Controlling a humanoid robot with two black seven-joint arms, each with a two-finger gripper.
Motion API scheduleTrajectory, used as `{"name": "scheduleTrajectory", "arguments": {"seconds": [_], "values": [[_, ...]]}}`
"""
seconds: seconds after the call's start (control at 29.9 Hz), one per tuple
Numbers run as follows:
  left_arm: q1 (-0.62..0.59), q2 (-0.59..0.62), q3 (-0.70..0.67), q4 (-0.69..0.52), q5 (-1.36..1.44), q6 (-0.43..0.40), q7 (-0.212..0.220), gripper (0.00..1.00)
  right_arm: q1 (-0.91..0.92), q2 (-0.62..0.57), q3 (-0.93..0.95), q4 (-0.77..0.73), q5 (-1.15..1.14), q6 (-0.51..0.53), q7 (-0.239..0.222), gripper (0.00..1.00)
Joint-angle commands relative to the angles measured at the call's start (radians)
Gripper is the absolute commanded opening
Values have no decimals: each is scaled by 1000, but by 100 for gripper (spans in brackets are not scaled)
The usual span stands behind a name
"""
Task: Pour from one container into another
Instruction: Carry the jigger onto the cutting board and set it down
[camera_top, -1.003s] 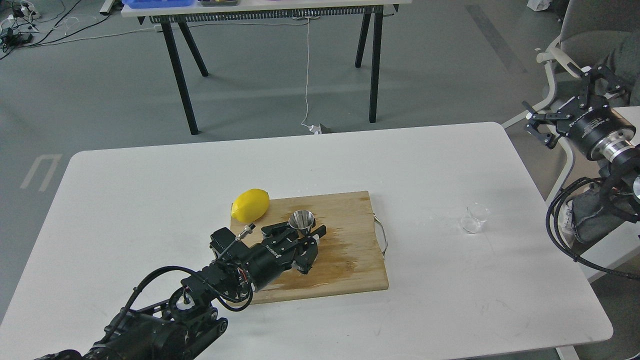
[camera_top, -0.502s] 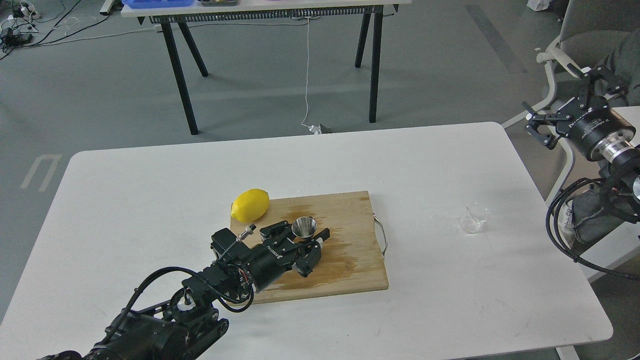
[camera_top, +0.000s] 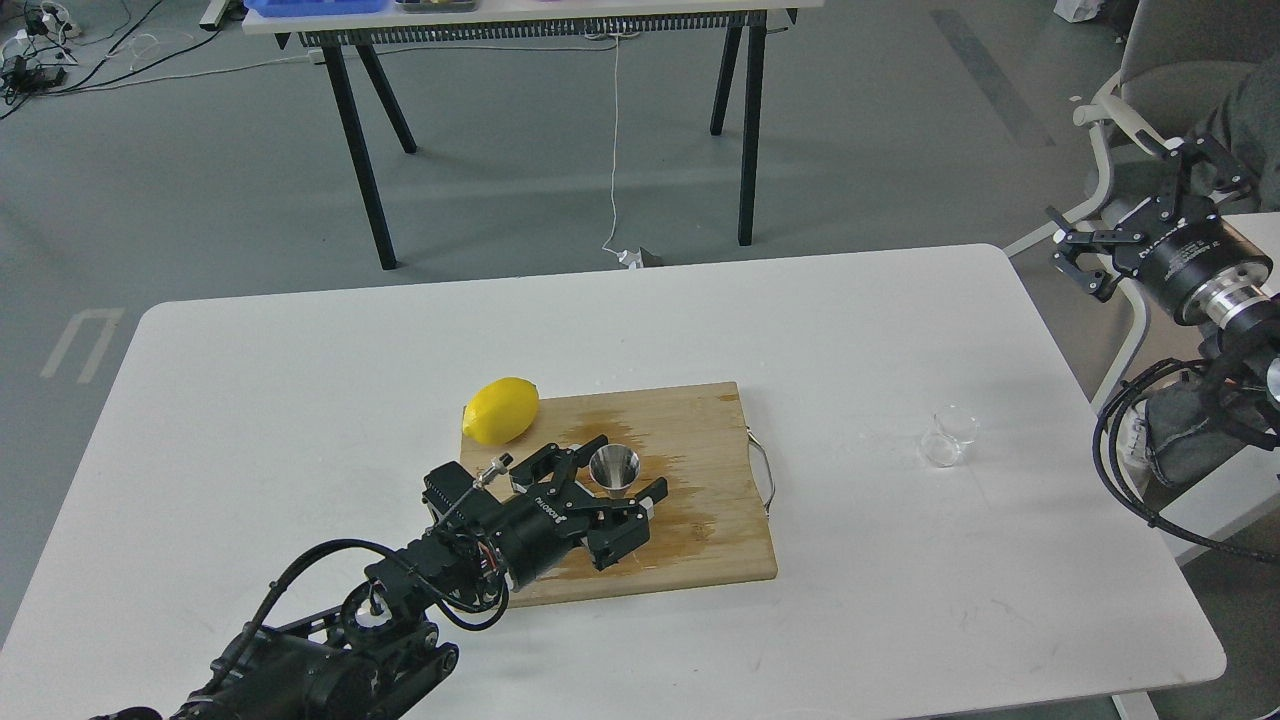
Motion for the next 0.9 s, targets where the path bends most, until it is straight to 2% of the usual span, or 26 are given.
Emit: {"name": "scheduleTrajectory", "arguments": {"seconds": [0.0, 0.47, 0.87], "values": [[13, 0, -1, 0, 0, 0, 0, 97, 0, 0, 0, 0, 0, 0, 0, 99], [40, 0, -3, 0, -2, 0, 0, 97, 0, 11, -3, 0, 0, 0, 1, 99], [62, 66, -3, -1, -2, 0, 0, 97, -2, 11, -4, 0, 0, 0, 1, 99]]}}
